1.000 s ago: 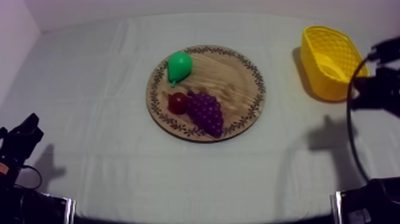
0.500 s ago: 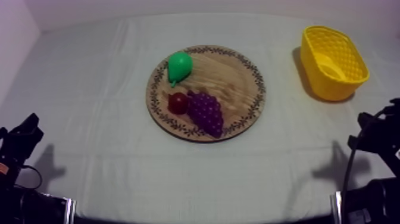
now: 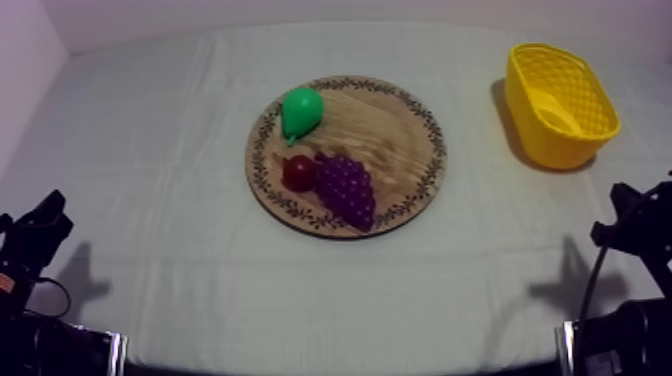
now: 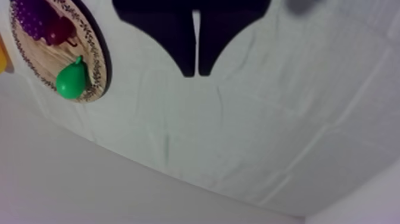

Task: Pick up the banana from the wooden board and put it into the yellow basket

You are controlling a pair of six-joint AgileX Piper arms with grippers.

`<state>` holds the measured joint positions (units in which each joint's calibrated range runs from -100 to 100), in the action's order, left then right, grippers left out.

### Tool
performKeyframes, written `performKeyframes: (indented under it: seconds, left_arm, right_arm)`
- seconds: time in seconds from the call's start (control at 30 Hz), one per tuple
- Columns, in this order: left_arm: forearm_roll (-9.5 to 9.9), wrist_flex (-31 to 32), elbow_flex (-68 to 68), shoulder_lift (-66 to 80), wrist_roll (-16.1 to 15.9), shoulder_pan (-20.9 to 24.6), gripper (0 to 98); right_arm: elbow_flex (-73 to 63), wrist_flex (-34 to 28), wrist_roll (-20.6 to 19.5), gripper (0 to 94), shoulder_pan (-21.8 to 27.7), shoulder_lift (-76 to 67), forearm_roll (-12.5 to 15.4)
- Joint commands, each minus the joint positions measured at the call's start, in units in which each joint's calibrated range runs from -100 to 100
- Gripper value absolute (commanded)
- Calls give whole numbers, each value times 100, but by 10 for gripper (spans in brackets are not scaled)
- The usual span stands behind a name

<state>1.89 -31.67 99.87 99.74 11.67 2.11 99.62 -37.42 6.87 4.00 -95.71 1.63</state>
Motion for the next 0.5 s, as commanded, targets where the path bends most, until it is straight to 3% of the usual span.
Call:
performKeyframes:
  seconds: [0.0, 0.47]
  left_arm:
    - [-1, -1, 2, 0, 2, 3, 1]
    - [-1, -1, 2, 0, 2, 3, 1]
  right_arm:
    - [5, 8, 538, 3, 5, -4, -3]
    - [5, 8, 613, 3, 6, -5, -4]
